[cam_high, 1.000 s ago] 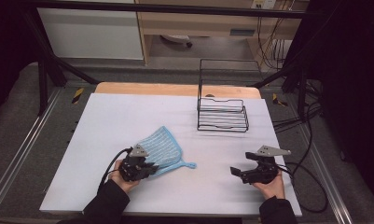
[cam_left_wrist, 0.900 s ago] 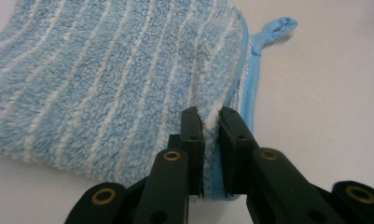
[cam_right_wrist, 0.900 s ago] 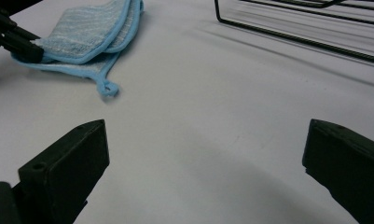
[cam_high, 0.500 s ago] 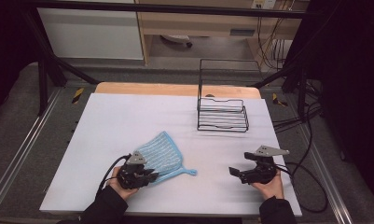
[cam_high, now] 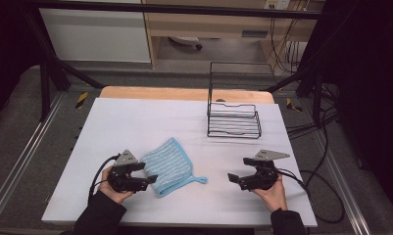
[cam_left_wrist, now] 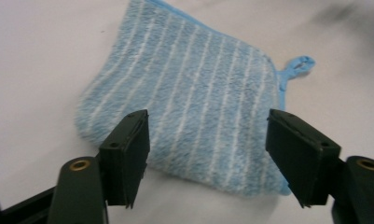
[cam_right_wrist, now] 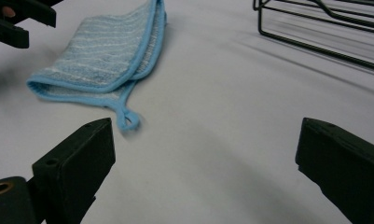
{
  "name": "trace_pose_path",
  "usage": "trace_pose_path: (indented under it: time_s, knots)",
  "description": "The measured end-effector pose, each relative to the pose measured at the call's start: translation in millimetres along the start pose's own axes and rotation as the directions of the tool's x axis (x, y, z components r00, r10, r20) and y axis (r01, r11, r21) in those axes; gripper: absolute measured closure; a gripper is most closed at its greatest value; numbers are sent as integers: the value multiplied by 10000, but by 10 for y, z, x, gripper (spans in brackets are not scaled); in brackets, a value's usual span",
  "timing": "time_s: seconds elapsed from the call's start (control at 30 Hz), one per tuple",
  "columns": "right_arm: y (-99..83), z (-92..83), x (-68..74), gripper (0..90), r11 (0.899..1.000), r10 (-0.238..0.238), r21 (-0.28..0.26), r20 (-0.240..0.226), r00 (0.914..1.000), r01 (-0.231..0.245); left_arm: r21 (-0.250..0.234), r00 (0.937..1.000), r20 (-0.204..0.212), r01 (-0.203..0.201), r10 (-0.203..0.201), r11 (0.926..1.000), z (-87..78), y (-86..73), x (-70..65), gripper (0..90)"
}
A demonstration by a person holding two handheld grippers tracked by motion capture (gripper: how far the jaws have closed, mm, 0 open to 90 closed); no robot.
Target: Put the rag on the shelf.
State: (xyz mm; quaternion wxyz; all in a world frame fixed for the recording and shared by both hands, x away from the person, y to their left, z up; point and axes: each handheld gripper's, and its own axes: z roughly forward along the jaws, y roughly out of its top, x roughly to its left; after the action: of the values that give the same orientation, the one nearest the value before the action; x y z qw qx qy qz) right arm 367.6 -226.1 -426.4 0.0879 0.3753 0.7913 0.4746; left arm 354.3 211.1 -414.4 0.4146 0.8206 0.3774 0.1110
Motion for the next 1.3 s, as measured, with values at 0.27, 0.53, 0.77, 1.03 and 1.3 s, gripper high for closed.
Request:
trace_pose_path:
  time_s: [0.27,0.53,0.77,1.03,1.3]
  knots:
    - [231,363,257,111,9979,-483,396,-551,9973,505,-239,9992,-397,38,-48,9997,-92,-62,154,160]
    - [397,776,439,195,9944,-490,907,-624,9968,546,-332,9980,-627,11,-32,9994,-153,-138,272,116]
    - [469,1057,516,352,9910,-33,1326,-981,9952,163,-502,9967,-778,183,-222,9986,-182,-172,328,108]
    - [452,1299,556,498,9835,51,1805,-974,9952,126,-460,9957,-894,197,-237,9987,-180,-193,357,107]
    - [401,1330,579,609,9754,246,2203,-1044,9942,-10,-456,9951,-925,319,-361,9985,-183,-200,380,108]
